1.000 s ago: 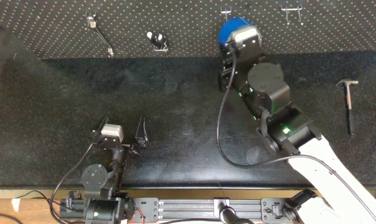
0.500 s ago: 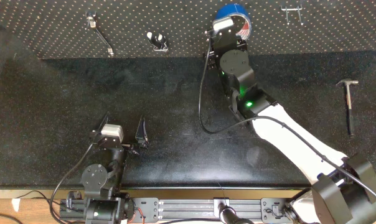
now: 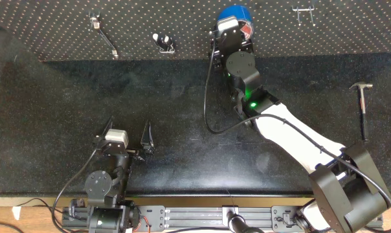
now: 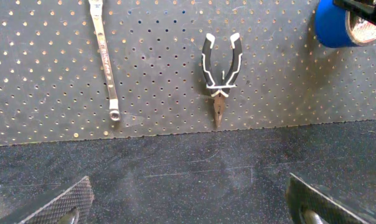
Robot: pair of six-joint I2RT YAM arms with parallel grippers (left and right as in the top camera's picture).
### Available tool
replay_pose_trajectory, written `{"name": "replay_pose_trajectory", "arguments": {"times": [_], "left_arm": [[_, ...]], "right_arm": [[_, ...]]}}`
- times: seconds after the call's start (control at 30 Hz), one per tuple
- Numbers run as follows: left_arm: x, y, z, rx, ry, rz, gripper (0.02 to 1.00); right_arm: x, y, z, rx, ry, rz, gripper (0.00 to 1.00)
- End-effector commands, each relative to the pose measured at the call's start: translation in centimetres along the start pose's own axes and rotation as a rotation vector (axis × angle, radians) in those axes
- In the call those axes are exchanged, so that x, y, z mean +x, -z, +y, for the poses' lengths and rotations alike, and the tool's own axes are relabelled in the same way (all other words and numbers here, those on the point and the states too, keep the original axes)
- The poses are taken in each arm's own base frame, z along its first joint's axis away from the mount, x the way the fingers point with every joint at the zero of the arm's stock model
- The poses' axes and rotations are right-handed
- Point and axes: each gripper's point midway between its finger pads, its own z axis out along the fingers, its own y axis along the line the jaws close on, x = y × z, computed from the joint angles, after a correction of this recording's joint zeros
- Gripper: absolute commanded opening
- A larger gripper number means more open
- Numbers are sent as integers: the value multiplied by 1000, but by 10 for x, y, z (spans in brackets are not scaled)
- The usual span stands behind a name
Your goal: Place Tools Onto Pegboard
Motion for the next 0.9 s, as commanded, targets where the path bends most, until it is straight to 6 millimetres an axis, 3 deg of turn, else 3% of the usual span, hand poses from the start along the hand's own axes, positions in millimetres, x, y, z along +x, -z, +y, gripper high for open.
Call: {"name": "replay_pose_trajectory", "arguments": {"times": [0.03,0.1,0.13,0.2,0.3,0.4,0.47,0.53,0.67,0.83,0.9], "left_arm": [[1,0,2,-10,-12,2,996],[1,0,2,-10,-12,2,993],[1,0,2,-10,-12,2,993],[1,0,2,-10,-12,2,993],[1,0,2,-10,-12,2,996],[1,0,2,-10,-12,2,996],[1,0,2,-10,-12,2,993],[1,0,2,-10,-12,2,993],[1,0,2,-10,-12,2,993],[1,0,2,-10,-12,2,993],[1,0,2,-10,-12,2,996]], "right_arm": [[0,0,2,2,9,14,375],[4,4,4,-6,21,45,382],[5,6,6,-14,25,53,507],[7,7,7,-21,27,67,608],[10,16,7,-35,44,113,614],[10,59,-6,-70,83,256,610],[16,95,-21,-69,84,363,709],[40,140,-55,2,-8,542,906],[119,235,-151,307,-147,996,976],[156,278,-220,540,-331,1137,976],[167,295,-248,571,-302,1199,976]]}}
